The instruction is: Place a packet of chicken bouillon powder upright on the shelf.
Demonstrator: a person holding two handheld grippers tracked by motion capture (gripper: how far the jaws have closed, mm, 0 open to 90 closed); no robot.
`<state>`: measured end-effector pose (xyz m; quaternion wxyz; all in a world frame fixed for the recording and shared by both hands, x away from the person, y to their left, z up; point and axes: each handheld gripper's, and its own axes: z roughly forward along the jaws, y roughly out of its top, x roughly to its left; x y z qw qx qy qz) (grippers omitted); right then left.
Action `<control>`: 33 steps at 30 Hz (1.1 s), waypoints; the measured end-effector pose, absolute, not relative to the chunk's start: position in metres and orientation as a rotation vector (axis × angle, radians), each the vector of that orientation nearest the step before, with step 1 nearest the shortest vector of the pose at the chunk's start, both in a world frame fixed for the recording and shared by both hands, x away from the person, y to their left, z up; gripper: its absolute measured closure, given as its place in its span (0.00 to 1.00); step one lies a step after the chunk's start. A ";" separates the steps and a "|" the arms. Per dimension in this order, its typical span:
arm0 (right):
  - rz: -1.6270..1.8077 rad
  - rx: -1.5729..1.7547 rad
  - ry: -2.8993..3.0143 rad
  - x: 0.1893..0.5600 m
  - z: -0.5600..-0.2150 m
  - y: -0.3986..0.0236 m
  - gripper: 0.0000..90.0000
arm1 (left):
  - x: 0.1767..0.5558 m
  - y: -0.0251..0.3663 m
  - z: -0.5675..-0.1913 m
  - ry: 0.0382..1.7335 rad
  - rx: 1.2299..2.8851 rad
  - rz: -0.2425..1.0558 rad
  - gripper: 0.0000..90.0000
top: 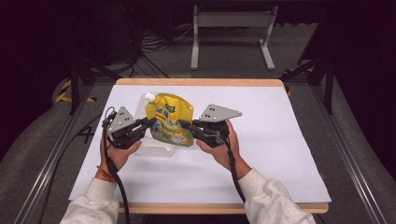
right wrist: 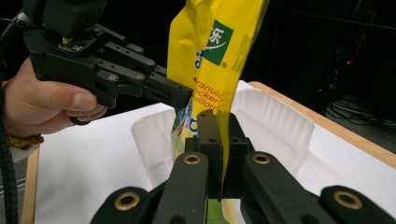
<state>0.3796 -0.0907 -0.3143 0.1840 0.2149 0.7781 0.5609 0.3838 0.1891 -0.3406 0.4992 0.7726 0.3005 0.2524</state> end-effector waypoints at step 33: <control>1.615 0.554 2.201 0.421 -0.328 -0.030 1.00 | 0.409 0.241 -0.361 0.855 1.732 0.617 0.97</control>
